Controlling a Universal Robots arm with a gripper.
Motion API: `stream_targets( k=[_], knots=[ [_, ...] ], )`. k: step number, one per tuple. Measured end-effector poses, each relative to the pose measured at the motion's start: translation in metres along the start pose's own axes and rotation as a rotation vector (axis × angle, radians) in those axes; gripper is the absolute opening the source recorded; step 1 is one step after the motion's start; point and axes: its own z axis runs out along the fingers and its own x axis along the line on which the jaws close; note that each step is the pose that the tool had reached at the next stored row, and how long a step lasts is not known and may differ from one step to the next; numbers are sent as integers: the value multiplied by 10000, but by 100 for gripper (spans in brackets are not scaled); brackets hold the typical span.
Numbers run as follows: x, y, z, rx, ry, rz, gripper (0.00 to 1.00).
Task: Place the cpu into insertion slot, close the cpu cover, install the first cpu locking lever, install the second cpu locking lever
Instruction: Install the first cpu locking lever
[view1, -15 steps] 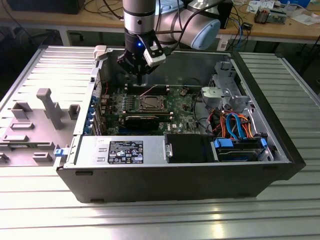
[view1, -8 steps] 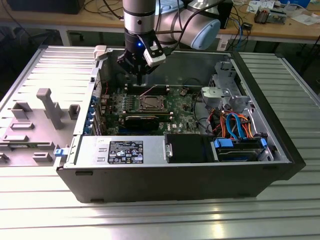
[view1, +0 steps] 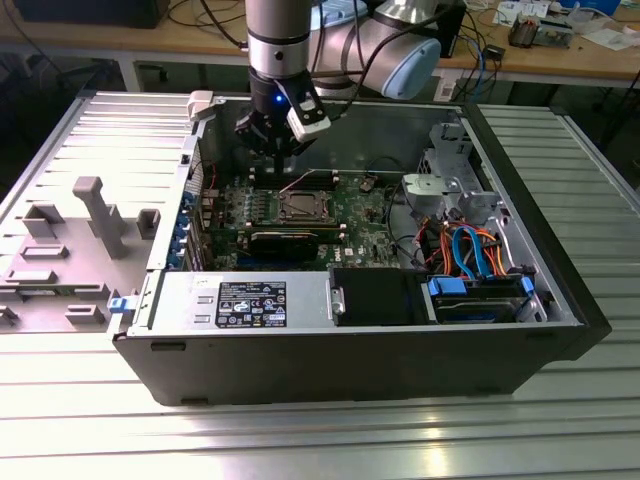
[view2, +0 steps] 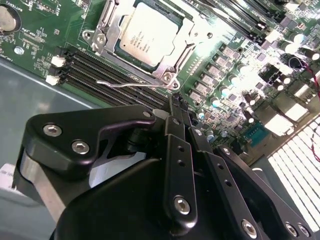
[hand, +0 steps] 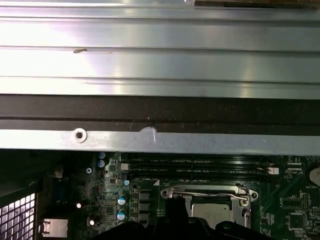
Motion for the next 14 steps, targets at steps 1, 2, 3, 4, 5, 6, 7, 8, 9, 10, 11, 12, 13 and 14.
stream_targets(
  k=[1, 2, 3, 4, 5, 6, 7, 8, 9, 10, 11, 12, 13, 14],
  knots=[
    [-3, -1, 13, 0, 0, 2, 11],
    [-7, -2, 16, 2, 0, 25, 11],
    [-14, -1, 19, 0, -2, 73, 11],
    [-35, -2, 23, -2, -6, 144, 11],
    [-47, -3, 24, 0, -7, 171, 11],
    [-56, -3, 26, -2, -9, 185, 11],
    [-61, -4, 27, -2, -9, 186, 11],
    [-64, -4, 29, -2, -9, 186, 11],
    [-69, -4, 32, -1, -9, 186, 11],
    [-76, -4, 35, 3, -9, 186, 11],
    [-84, -5, 39, 13, -8, 186, 11],
    [-90, -5, 43, 16, -7, 191, 11],
    [-98, -6, 49, 17, -9, 227, 11],
    [-102, -6, 52, 17, -11, 272, 11]
  ],
)
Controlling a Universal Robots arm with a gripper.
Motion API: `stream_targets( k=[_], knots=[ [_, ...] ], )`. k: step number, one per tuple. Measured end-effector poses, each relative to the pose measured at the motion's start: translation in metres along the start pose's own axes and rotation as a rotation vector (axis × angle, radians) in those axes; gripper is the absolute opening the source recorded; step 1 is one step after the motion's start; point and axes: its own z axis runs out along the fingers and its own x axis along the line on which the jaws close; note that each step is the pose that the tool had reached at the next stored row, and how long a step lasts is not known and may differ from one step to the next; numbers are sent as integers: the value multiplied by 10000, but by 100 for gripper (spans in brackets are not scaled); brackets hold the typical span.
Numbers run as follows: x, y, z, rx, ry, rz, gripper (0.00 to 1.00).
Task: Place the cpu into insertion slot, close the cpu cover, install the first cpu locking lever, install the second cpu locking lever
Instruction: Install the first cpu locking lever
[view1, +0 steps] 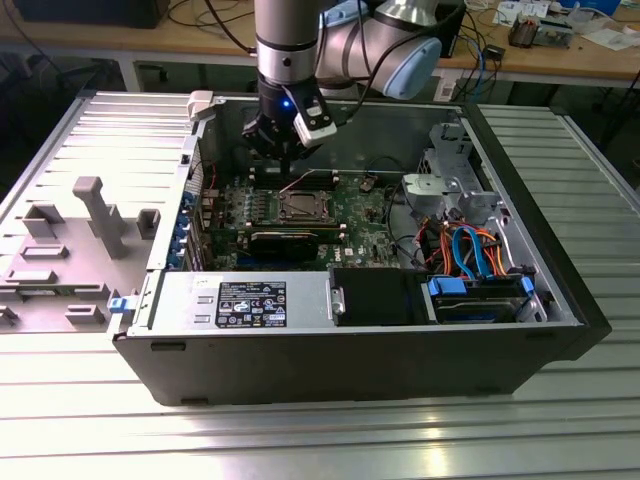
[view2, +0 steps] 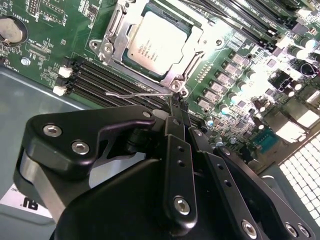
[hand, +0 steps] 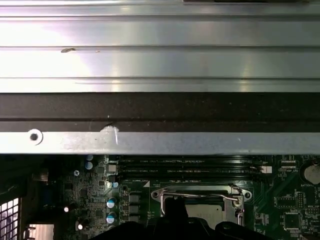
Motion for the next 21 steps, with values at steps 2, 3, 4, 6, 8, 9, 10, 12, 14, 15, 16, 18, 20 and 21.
stream_targets(
  k=[2, 3, 4, 6, 8, 9, 10, 12, 14, 15, 16, 18, 20, 21],
  knots=[
    [-23, 0, 8, -2, -6, 83, 11],
    [-38, 1, 13, -1, -5, 83, 11],
    [-54, 6, 22, -2, -5, 83, 11],
    [-80, 10, 28, 0, -5, 84, 11],
    [-117, 16, 45, -1, -6, 83, 11],
    [-135, 18, 52, 0, -5, 83, 11],
    [-148, 19, 59, 0, -5, 83, 11],
    [-168, 21, 73, 1, -4, 83, 11],
    [-182, 22, 80, 1, -5, 83, 11],
    [-187, 23, 83, 0, -5, 83, 11],
    [-194, 23, 87, 0, -5, 83, 11],
    [-216, 24, 100, 0, -5, 83, 11],
    [-229, 24, 108, 2, -4, 84, 11],
    [-234, 24, 112, 0, -5, 83, 11]
  ],
)
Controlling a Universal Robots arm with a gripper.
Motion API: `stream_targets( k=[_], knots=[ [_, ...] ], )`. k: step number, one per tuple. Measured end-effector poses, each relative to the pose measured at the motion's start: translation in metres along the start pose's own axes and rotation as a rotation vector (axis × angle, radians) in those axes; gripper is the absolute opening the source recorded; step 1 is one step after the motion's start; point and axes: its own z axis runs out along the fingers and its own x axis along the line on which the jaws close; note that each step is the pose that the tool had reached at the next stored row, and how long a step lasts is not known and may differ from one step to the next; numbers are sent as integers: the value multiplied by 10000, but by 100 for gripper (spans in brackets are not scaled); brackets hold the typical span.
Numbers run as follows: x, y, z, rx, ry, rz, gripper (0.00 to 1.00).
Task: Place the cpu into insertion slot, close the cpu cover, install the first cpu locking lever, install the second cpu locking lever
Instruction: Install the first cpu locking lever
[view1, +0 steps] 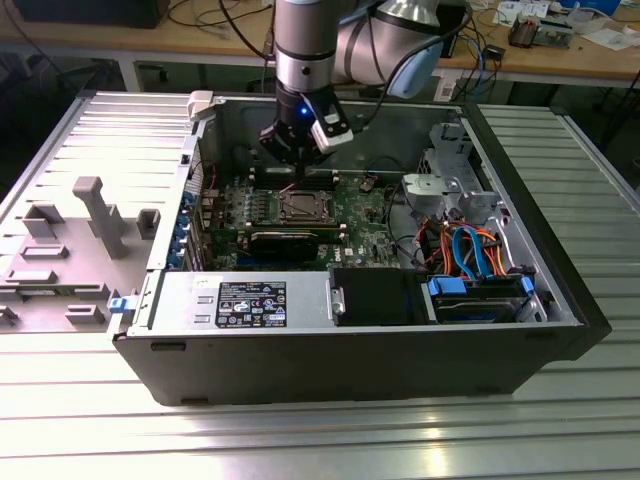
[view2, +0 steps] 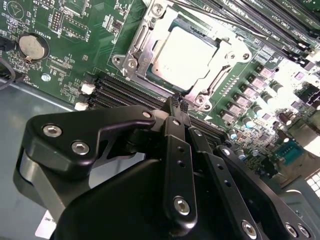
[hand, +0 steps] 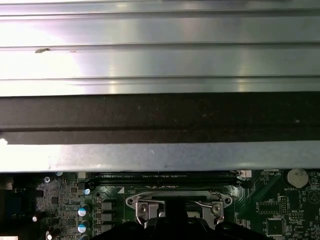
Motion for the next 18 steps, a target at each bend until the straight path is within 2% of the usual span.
stream_targets(
  k=[7, 13, 18],
  knots=[
    [-10, 0, 10, 0, 0, -2, 11],
    [28, 0, 11, 0, 0, 0, 11],
    [31, 27, 14, 6, 0, -2, 11]
  ],
)
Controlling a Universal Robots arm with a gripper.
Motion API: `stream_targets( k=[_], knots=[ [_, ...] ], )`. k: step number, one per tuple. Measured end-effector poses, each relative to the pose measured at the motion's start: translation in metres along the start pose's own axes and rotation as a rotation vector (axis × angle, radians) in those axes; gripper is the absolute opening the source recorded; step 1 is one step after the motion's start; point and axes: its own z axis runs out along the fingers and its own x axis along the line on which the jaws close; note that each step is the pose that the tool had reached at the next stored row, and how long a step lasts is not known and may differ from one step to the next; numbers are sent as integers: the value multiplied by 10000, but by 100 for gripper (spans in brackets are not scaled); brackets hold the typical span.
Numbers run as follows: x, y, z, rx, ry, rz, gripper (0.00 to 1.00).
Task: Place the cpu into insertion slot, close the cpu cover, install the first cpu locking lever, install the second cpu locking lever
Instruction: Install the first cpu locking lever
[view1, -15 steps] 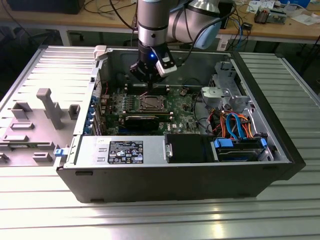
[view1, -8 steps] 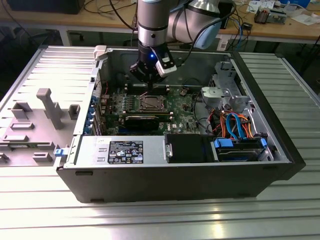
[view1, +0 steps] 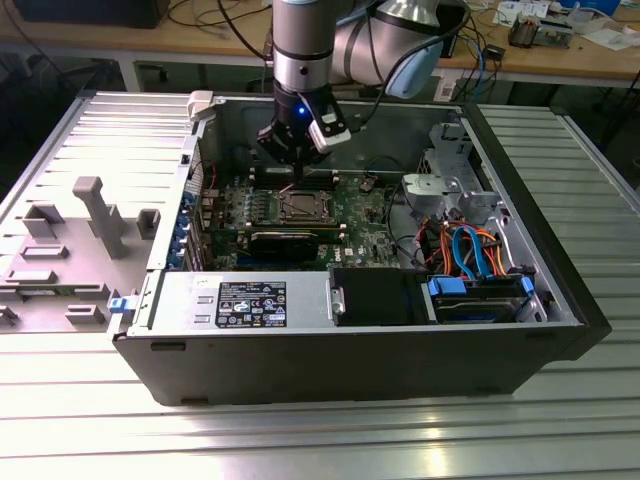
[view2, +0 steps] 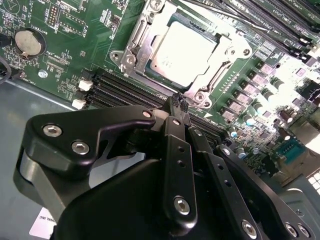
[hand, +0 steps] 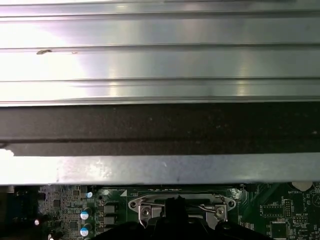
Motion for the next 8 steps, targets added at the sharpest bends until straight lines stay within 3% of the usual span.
stream_targets(
  k=[8],
  knots=[
    [-74, 18, 103, 0, 1, 2, 11]
  ],
)
